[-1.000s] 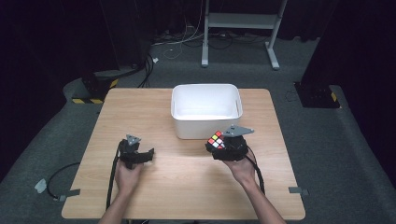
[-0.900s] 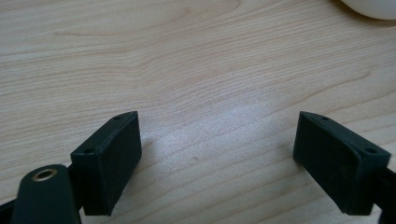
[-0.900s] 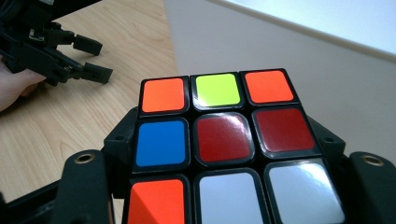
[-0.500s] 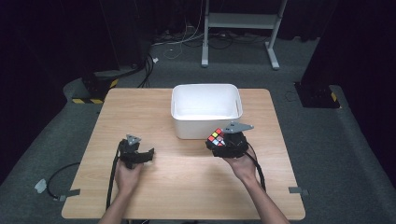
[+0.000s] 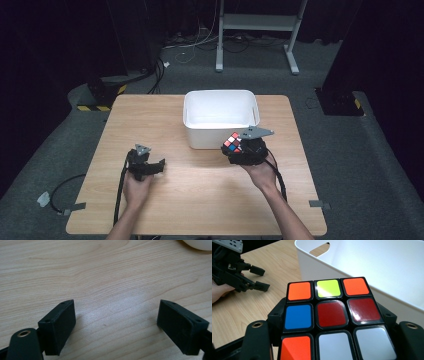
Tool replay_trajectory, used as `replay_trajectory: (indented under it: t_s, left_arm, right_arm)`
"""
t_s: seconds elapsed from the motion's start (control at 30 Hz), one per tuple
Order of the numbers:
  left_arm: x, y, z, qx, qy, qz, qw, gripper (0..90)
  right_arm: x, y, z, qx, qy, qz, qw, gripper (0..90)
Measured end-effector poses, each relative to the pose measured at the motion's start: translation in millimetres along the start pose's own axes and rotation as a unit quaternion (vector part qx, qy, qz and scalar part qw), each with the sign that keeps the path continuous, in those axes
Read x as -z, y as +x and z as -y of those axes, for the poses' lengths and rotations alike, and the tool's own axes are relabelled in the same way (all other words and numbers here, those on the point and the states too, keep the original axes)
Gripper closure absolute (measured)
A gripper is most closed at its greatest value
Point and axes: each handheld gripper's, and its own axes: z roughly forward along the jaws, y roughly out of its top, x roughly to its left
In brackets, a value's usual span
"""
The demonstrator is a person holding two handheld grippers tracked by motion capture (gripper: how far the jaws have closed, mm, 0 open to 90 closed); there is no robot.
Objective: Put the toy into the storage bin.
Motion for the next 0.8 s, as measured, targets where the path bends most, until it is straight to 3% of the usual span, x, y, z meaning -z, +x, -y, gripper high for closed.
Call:
replay_trajectory:
  t_s: [0.3, 0.8]
  left_arm:
    - [0.0, 0.0, 0.0, 0.0, 0.0, 0.0, 1.0, 15.6]
    - [0.0, 0.0, 0.0, 0.0, 0.0, 0.0, 1.0, 15.6]
  right_arm:
    - [0.9, -0.6, -10.1, 0.014, 0.0, -0.001, 0.9999, 31.6]
    - [5.1, -5.5, -24.9, 0.009, -0.024, -0.007, 0.9997, 31.6]
